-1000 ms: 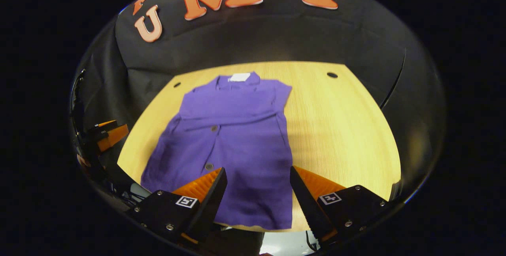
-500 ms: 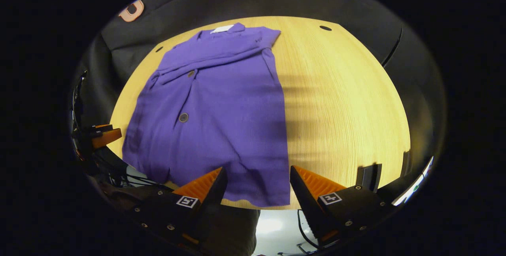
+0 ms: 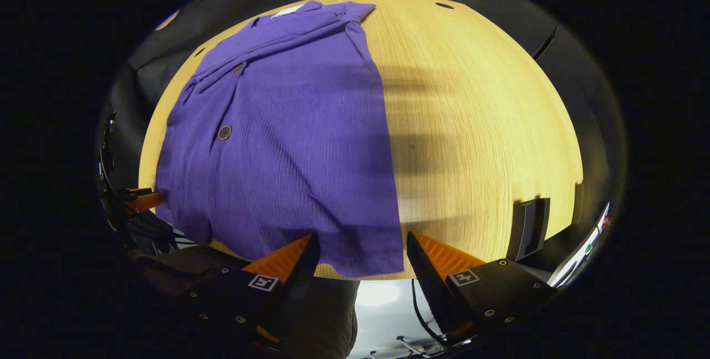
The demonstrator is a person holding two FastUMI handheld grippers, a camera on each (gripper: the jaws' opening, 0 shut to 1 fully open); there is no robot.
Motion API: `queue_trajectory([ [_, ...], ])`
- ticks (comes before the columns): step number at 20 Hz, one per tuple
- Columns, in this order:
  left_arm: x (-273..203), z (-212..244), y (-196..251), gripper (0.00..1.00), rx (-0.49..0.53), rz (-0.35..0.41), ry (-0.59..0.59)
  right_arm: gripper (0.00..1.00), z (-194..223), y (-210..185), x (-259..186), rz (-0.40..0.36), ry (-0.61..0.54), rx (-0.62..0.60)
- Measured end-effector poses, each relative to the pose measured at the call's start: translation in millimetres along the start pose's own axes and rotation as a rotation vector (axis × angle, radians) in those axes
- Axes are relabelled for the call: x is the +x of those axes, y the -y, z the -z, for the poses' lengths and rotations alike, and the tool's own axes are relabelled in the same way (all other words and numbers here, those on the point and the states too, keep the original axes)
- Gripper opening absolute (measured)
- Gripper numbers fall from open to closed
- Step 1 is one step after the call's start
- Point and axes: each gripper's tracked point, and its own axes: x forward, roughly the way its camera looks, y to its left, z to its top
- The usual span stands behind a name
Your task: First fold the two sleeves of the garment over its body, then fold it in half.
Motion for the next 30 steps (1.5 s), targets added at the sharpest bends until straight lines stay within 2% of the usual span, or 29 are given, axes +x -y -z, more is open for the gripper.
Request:
queue_trajectory([
  [6,6,8,16,0.98,0.026,0.003,-0.043,0.92,4,-5,3,0.024,-0.054,-0.017],
  [8,7,10,20,0.93,0.017,0.008,-0.061,0.84,9,-10,3,0.026,-0.08,-0.047],
  [9,8,8,22,0.77,0.02,0.006,-0.074,0.78,10,-12,2,0.024,-0.089,-0.063],
  [10,8,10,24,0.71,0.027,0.012,-0.091,0.75,10,-15,3,0.017,-0.095,-0.06],
  [11,9,9,26,0.61,0.026,0.018,-0.102,0.55,10,-20,3,0.004,-0.102,-0.042],
  [12,9,8,30,0.51,0.016,0.032,-0.114,0.46,10,-24,3,-0.016,-0.107,-0.023],
  [13,10,8,34,0.31,-0.001,0.038,-0.119,0.35,9,-27,3,-0.034,-0.11,-0.01],
  [15,9,11,40,0.15,0.006,0.057,-0.155,0.16,7,-33,4,-0.078,-0.114,0.034],
  [17,8,8,46,0.15,-0.007,0.089,-0.15,0.08,1,-44,2,-0.128,-0.098,0.13],
  [18,6,6,48,0.11,-0.023,0.109,-0.15,0.06,-1,-50,-2,-0.159,-0.095,0.154],
  [19,1,2,49,0.06,-0.032,0.123,-0.141,0.06,-5,-56,-6,-0.183,-0.086,0.149],
  [23,-18,-15,42,0.06,-0.051,0.107,-0.123,0.05,-28,-66,-25,-0.227,-0.025,0.133],
  [26,-36,-43,47,0.06,-0.071,0.148,-0.073,0.05,-61,-77,-45,-0.291,0.04,0.159],
  [30,-60,-86,62,0.06,-0.024,0.181,0.01,0.05,-96,-83,-62,-0.306,0.105,0.123],
])
